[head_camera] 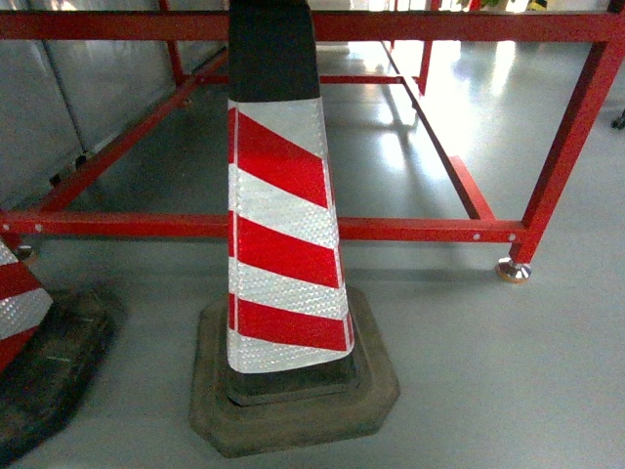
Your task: Pick blue part to blue bin on bottom shelf
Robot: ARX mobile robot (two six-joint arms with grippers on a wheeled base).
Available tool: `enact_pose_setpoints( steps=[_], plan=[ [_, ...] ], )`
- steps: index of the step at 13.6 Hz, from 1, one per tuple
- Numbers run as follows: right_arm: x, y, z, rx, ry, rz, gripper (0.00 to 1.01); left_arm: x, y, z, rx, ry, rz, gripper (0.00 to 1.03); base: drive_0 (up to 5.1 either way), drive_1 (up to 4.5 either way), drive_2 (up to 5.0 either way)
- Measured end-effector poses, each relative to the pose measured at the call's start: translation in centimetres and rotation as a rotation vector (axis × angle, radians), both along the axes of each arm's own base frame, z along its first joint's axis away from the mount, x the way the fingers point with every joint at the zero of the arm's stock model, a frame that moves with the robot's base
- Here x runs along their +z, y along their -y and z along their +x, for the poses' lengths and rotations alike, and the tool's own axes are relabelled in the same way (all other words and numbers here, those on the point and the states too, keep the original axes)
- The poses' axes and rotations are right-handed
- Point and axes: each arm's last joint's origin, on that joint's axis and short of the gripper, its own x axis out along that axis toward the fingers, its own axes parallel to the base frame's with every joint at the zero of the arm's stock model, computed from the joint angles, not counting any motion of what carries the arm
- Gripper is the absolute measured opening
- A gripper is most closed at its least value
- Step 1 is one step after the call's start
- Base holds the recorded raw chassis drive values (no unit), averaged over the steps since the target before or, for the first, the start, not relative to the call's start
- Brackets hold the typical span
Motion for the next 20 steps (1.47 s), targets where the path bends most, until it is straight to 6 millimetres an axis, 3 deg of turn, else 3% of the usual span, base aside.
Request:
enact_pose_setpoints(
  steps=[20],
  plan=[
    [0.0, 0.0, 0.0, 0.0, 0.0, 0.002, 0.98, 0.0, 0.0, 0.0, 0.0, 0.0, 0.0, 0.98, 0.0, 0.0, 0.0]
  ],
)
